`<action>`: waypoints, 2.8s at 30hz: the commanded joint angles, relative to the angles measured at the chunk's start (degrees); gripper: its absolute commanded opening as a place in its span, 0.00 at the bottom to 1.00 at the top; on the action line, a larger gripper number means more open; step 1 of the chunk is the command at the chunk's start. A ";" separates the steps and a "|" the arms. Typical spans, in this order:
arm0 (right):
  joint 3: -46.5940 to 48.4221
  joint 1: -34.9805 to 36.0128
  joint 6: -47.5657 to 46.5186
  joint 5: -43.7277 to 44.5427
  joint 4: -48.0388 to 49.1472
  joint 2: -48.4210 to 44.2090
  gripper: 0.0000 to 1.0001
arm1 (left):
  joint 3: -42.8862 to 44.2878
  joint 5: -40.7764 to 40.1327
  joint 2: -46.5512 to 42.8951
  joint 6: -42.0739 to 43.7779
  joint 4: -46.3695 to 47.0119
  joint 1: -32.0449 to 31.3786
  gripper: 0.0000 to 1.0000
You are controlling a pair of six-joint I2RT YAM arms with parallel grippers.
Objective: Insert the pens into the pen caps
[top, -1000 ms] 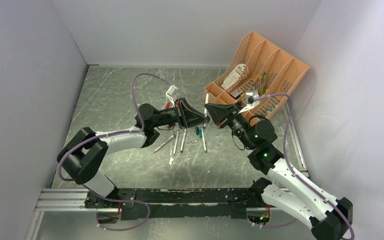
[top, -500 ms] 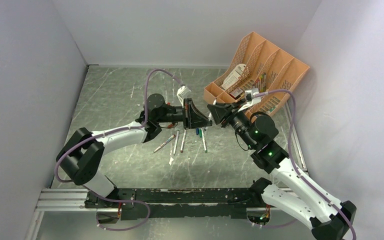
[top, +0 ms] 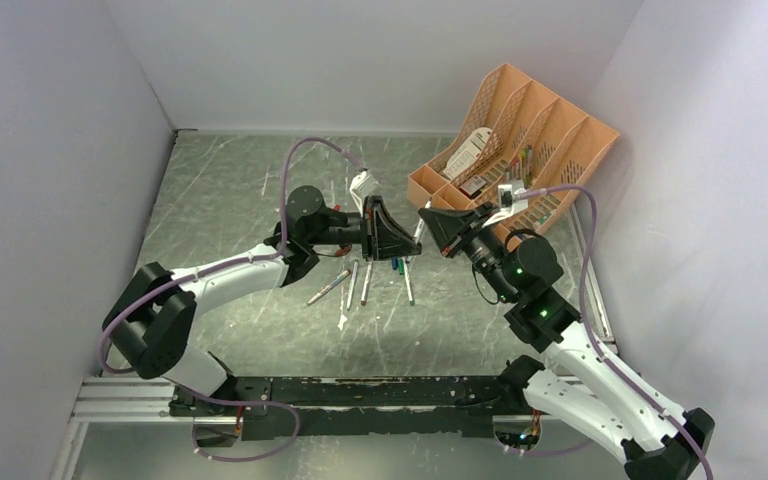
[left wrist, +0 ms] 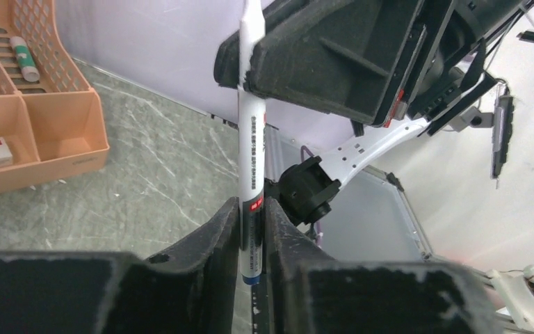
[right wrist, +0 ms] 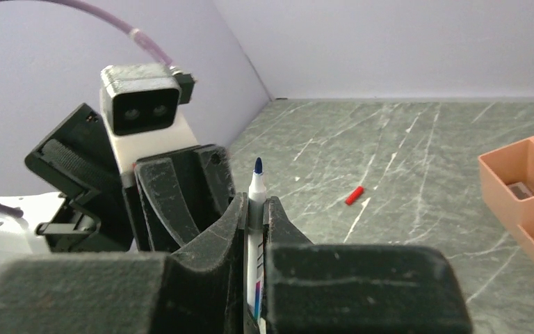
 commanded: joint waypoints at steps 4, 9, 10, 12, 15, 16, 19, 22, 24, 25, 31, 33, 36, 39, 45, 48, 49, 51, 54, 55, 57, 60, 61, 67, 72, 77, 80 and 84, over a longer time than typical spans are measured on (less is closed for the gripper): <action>-3.04 0.35 3.13 -3.59 1.24 -1.51 0.00 | 0.44 -0.08 -4.99 -2.11 5.04 -0.35 0.61; -6.14 0.26 4.52 -3.81 4.98 -2.84 0.00 | 0.52 0.31 -3.46 -6.30 11.27 -0.61 0.68; -6.50 0.26 4.82 -3.88 5.50 -3.09 0.00 | 0.43 0.67 -2.93 -7.13 12.44 -0.66 0.68; -6.78 0.24 5.01 -4.20 6.43 -3.63 0.00 | -0.02 0.94 -2.18 -7.97 13.51 -0.87 0.67; -6.44 0.26 4.71 -4.65 6.59 -3.78 0.00 | -0.71 0.58 -1.68 -8.39 14.29 -1.26 0.65; -6.24 0.26 4.62 -4.67 6.33 -3.75 0.00 | -0.76 0.60 -1.38 -8.59 14.55 -1.44 0.63; -6.41 0.26 4.67 -4.88 6.74 -3.73 0.00 | -0.33 0.55 -0.57 -8.18 13.75 -2.14 0.59; -6.46 0.29 4.92 -5.38 7.46 -3.64 0.00 | 0.36 0.29 0.25 -6.75 11.64 -2.96 0.56; -6.44 0.27 4.94 -5.65 7.75 -3.70 0.00 | 0.33 0.29 0.84 -6.81 11.67 -3.21 0.55; -6.26 0.26 4.87 -5.59 7.60 -3.78 0.00 | 0.29 0.33 1.03 -7.01 11.83 -3.26 0.54; -6.13 0.25 4.36 -4.63 6.79 -4.50 0.00 | 0.12 0.54 1.35 -7.27 12.10 -3.42 0.31; -6.10 0.26 4.27 -4.45 6.35 -4.62 0.00 | 0.03 -0.02 0.80 -6.19 10.50 -3.37 0.15; -6.09 0.22 4.10 -4.82 6.17 -4.32 0.00 | -0.27 -1.68 -0.02 -4.10 7.91 -3.43 0.07; -5.55 0.26 3.56 -4.78 4.93 -3.54 0.28 | 0.10 -4.59 -1.39 -1.00 3.09 -3.38 0.07; -6.70 0.30 2.91 -1.46 3.50 -5.91 0.55 | 2.33 -19.20 -4.86 12.65 -15.78 -3.50 0.07; -6.79 0.26 2.69 0.98 2.33 -7.40 0.55 | 0.57 -29.17 -6.88 12.70 -17.88 -3.42 0.07; -6.75 0.28 2.32 1.63 1.70 -7.58 0.55 | -1.30 -32.53 -7.75 12.34 -16.38 -3.36 0.07; -6.38 0.28 1.67 3.39 0.11 -7.40 0.55 | -5.00 -42.84 -10.01 9.16 -16.21 -3.25 0.07; -4.94 0.27 2.48 8.66 -6.22 -4.27 0.48 | -8.79 -47.70 -12.28 9.37 -13.81 -1.40 0.07; -4.11 0.26 2.43 10.01 -7.90 -2.56 0.46 | -7.91 -47.67 -12.28 10.06 -16.09 -0.97 0.07; -1.74 0.23 1.46 11.92 -13.16 1.53 0.44 | -6.15 -47.73 -11.96 11.84 -20.24 -0.81 0.07; 1.34 0.21 -0.65 12.60 -18.63 11.13 0.41 | -6.66 -45.02 -12.45 13.94 -21.14 -0.87 0.07; 1.87 0.25 -1.14 12.64 -18.80 13.78 0.38 | -7.28 -44.86 -13.02 13.63 -20.44 -0.84 0.07; 3.93 0.35 -1.69 7.91 -14.53 29.18 0.10 | -10.00 -49.54 -17.40 14.66 -23.54 -0.66 0.07; 8.47 0.30 -2.65 7.63 -12.63 40.64 0.10 | -10.45 -50.74 -19.67 15.06 -27.50 1.08 0.07; 16.57 0.33 -3.63 9.29 -16.32 51.97 0.36 | -9.85 -50.93 -19.17 15.93 -29.84 2.21 0.07; 20.37 0.33 -3.56 9.28 -18.24 56.52 0.34 | -9.46 -51.25 -18.64 16.55 -30.89 2.58 0.07; 21.40 0.35 -3.17 8.77 -18.05 59.40 0.32 | -9.29 -51.18 -18.36 17.32 -31.34 2.87 0.07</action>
